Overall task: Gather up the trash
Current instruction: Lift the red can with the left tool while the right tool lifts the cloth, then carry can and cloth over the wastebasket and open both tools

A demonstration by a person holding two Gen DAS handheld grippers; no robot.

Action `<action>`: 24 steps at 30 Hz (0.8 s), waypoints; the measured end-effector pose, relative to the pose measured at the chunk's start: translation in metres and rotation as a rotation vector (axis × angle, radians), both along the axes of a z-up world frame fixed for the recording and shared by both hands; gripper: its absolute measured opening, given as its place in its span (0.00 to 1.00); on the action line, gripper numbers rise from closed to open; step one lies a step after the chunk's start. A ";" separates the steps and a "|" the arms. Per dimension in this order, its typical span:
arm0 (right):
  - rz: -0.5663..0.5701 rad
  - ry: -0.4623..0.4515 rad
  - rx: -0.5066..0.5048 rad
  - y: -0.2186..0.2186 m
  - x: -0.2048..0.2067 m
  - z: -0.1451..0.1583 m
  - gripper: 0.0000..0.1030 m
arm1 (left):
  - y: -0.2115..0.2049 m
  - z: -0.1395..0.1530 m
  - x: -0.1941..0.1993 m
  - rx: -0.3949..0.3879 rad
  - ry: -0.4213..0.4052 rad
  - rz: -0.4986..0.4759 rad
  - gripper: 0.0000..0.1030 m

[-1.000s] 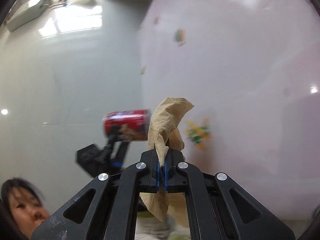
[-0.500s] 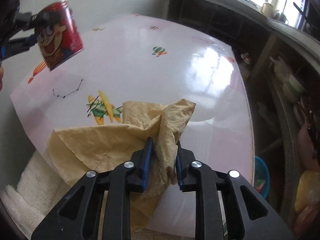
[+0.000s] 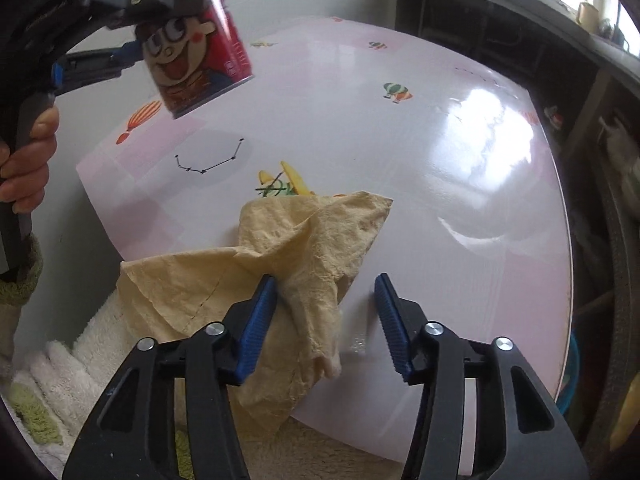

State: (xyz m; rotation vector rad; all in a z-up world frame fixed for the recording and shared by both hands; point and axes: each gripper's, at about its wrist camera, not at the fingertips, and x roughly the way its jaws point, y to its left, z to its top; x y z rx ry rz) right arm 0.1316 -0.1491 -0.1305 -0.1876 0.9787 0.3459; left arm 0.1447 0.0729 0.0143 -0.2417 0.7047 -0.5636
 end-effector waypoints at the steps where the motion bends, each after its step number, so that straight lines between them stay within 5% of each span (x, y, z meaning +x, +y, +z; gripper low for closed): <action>1: 0.004 -0.001 0.004 0.002 -0.001 0.000 0.33 | -0.002 0.001 0.001 0.000 -0.002 -0.005 0.63; 5: -0.017 0.001 0.063 -0.001 -0.012 0.005 0.06 | -0.010 0.007 0.004 0.002 -0.012 -0.032 0.63; 15: -0.322 -0.085 0.290 -0.109 -0.045 0.041 0.03 | -0.083 0.027 0.002 0.016 -0.032 -0.166 0.63; 24: -0.801 -0.227 0.261 -0.270 -0.103 0.059 0.03 | -0.218 0.036 -0.002 0.024 0.003 -0.411 0.63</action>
